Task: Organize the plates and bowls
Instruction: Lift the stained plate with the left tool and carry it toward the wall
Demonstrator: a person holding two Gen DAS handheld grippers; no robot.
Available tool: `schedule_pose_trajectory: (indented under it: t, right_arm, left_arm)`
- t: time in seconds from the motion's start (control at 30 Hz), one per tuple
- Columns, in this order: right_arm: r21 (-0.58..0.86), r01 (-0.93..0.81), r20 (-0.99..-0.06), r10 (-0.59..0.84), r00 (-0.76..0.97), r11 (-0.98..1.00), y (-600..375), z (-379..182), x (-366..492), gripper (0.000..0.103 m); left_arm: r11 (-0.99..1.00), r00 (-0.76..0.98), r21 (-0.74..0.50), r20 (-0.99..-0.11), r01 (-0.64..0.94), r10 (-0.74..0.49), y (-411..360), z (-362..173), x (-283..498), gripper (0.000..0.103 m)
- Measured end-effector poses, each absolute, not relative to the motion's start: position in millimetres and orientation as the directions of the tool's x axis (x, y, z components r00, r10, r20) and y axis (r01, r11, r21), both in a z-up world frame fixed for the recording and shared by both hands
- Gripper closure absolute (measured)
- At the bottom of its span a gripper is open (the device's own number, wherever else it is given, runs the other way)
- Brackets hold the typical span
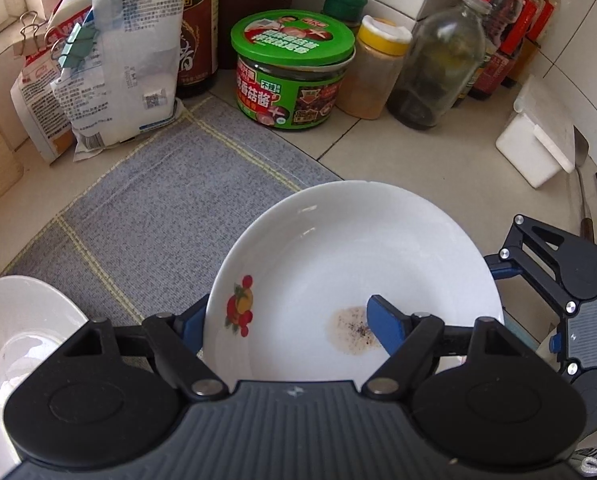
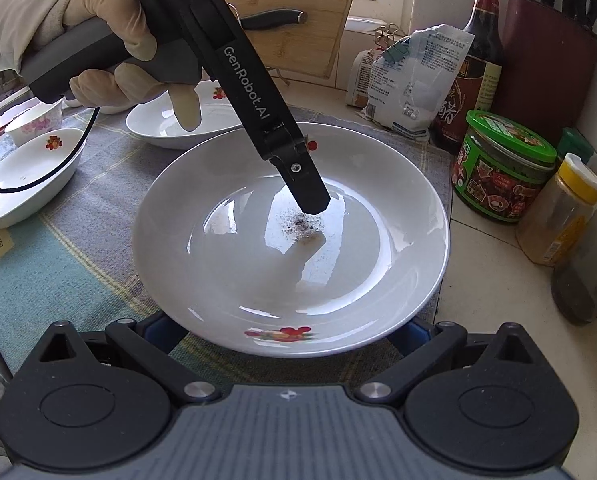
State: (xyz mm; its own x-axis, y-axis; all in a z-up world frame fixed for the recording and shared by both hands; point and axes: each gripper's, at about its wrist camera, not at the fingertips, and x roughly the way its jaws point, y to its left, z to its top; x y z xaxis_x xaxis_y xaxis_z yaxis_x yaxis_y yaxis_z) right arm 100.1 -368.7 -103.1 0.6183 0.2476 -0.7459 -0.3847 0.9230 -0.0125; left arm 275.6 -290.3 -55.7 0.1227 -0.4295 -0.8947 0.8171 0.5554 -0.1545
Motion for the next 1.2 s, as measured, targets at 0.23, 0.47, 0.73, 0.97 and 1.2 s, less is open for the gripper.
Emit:
schedule_pose_trajectory:
  t: [0.23,0.47,0.73,0.97,1.2]
  right_arm:
    - [-0.001,-0.380,-0.750,0.250,0.612,0.925,-377,-107,109,0.000]
    - [0.010,-0.372,-0.755,0.251,0.606,0.928,-381,-111,118,0.000]
    - [0.005,-0.365,-0.759,0.241,0.605,0.931,-381,-115,122,0.000]
    - [0.000,-0.348,-0.759,0.226,0.611,0.937,-381,-115,124,0.000]
    - [-0.015,-0.335,-0.764,0.205,0.611,0.942,-379,-113,122,0.000]
  left_arm:
    - [0.556,0.121,-0.153,-0.897,0.817,-0.425,-298,-62,285,0.024]
    - [0.560,0.123,-0.152,-0.898,0.814,-0.423,-304,-68,293,0.024]
    - [0.566,0.126,-0.148,-0.900,0.811,-0.417,-310,-74,300,0.024]
    - [0.565,0.136,-0.141,-0.897,0.813,-0.420,-313,-76,304,0.023]
    - [0.547,0.151,-0.123,-0.890,0.828,-0.430,-314,-71,301,0.018]
